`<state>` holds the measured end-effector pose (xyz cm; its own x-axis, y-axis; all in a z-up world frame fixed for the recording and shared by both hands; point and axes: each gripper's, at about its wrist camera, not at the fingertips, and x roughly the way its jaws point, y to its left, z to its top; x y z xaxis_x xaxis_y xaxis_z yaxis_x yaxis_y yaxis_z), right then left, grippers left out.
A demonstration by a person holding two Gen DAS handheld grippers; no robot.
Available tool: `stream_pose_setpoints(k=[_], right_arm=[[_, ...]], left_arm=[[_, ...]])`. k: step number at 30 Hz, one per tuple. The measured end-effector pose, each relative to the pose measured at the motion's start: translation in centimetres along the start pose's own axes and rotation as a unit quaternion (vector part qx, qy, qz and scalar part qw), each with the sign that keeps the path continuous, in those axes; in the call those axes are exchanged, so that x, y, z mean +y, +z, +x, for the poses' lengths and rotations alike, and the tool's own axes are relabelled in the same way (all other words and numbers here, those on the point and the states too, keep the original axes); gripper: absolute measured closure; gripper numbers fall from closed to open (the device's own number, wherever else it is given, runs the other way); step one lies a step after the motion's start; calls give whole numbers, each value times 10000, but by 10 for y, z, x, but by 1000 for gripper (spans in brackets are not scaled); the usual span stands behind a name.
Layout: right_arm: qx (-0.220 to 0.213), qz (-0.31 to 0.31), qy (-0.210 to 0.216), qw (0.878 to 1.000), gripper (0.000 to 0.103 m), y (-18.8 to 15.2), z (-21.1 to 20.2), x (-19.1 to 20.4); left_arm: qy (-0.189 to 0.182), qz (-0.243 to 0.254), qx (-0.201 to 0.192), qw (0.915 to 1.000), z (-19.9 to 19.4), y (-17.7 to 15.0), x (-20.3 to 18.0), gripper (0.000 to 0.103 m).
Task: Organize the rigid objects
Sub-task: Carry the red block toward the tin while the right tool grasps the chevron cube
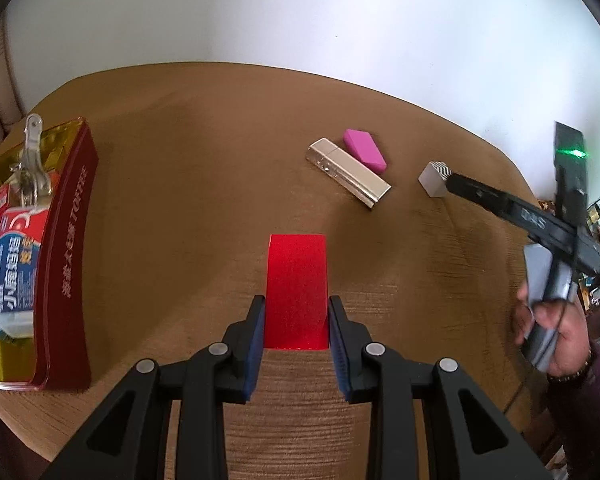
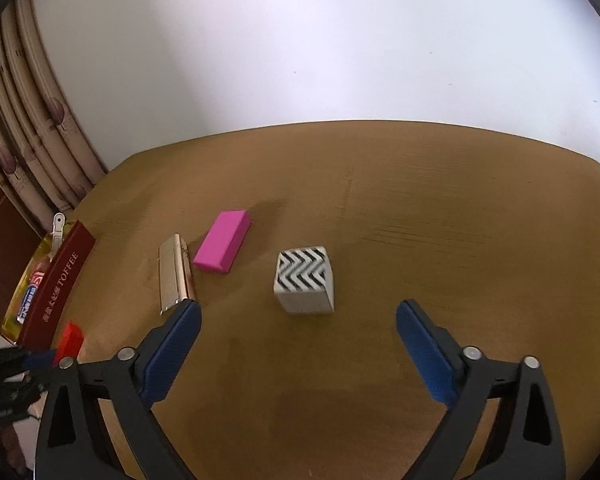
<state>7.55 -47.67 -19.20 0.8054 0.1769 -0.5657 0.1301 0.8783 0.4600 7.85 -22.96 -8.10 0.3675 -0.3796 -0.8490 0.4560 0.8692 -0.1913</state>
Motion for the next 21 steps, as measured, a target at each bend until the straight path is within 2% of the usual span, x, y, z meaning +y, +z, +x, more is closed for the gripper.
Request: stream_pose_setpoints(k=[3, 5, 6, 7, 8, 9, 16, 21], right_arm=[[39, -38, -116, 9999, 13, 5, 10, 2], [149, -38, -151, 9998, 22, 7, 18, 3], [213, -41, -172, 9996, 30, 8, 22, 3], [253, -63, -171, 9995, 58, 7, 23, 3], [340, -125, -246, 9990, 75, 6, 27, 4], [448, -191, -352, 9982, 75, 4, 32, 6], [328, -205, -347, 9986, 75, -3, 22, 7], [254, -82, -246, 9993, 75, -24, 1, 14]], left_arm=[[-16, -65, -2, 10000, -4, -2, 4, 73], [-40, -77, 4, 10000, -5, -4, 0, 73], [-45, -86, -9, 10000, -6, -5, 0, 73], [-50, -80, -28, 10000, -5, -3, -1, 73], [-55, -58, -31, 10000, 1, 1, -4, 73], [-72, -45, -43, 10000, -1, 0, -6, 73], [-168, -142, -264, 9994, -35, -10, -3, 73], [-105, -435, -476, 9979, -69, -19, 20, 73]])
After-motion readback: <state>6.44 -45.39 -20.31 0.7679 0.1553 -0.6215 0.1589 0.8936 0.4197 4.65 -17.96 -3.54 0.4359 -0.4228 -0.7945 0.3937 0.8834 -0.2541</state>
